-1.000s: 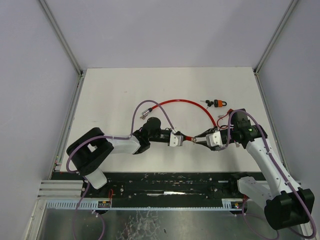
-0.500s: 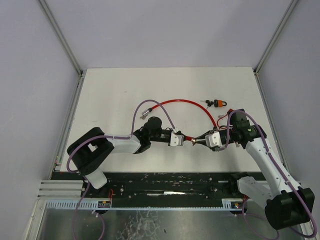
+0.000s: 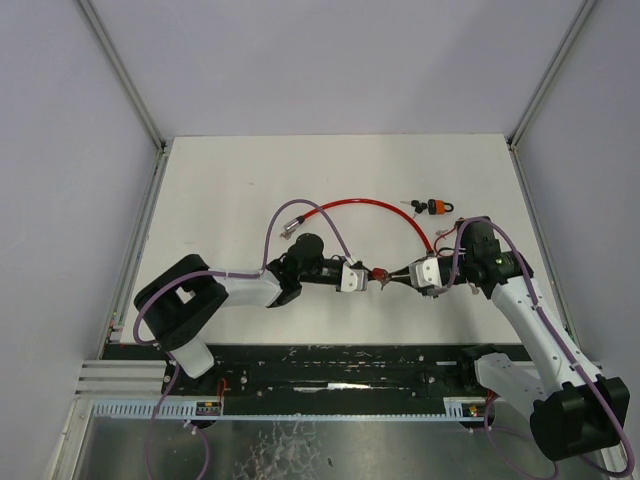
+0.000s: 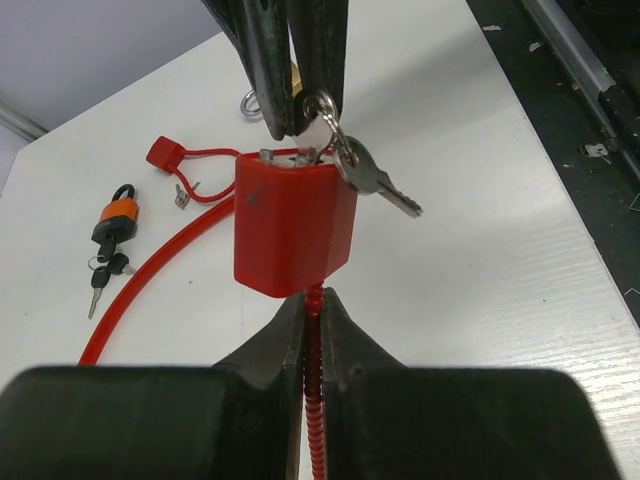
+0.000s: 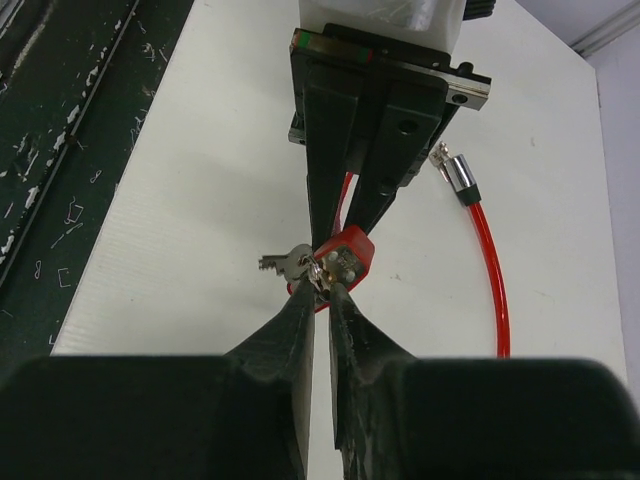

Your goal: Lock with the key

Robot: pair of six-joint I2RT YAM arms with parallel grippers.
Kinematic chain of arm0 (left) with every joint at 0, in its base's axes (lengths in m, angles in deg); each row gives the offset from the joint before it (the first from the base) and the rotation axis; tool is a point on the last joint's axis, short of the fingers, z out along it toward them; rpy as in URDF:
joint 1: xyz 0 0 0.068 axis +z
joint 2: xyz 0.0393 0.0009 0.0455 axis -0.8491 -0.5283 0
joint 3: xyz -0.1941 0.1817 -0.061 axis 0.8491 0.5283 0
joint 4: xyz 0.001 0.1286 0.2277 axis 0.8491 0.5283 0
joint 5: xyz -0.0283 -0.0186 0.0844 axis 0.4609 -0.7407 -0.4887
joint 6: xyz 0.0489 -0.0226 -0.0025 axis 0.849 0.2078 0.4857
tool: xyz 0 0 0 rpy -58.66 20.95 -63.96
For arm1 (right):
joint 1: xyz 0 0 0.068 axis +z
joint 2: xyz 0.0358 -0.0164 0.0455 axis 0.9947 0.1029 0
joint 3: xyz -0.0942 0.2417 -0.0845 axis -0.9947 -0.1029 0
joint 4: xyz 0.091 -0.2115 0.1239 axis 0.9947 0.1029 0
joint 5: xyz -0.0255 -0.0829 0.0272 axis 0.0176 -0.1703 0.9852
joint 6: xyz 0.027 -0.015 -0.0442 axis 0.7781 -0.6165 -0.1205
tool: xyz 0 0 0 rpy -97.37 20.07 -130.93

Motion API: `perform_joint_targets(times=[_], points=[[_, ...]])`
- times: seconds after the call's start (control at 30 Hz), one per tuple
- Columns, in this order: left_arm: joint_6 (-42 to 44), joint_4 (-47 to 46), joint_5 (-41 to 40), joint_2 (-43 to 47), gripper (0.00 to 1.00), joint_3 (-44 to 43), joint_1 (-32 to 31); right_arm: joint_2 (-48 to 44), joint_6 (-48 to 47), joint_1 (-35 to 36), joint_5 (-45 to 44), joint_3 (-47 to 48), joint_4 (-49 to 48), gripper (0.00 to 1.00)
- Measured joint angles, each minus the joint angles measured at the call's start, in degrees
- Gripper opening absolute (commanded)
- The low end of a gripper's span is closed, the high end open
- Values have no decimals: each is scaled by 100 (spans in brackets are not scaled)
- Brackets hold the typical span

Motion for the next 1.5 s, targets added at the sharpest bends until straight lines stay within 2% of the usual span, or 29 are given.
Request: perform_joint_targets(times=[0.07,0.13,0.43,0.7,0.8,0.93,1.13,1.5], points=[[0,0,-9,0,0,2,2,-2,109,0,0,-11,-70,17],[0,-24,-24,0,0,22,2,-11,203,0,0,-31,-125,23],[-26,-297,-44,2,0,140,0,-219,715,-24,-133,-55,-334,23],[-70,-358,-42,2,0,162,0,-203,774,-31,-59,-188,-442,26],[-87,-367,-42,2,0,162,0,-179,772,-31,11,-227,-455,23],[-151,-382,-66,2,0,164,0,-175,802,-31,31,-245,-520,13],[-258,-636,-400,2,0,254,-7,-175,1268,-31,26,-249,-883,2],[-313,-1694,-1606,4,0,789,-195,74,3250,-28,2,-354,-2061,0]])
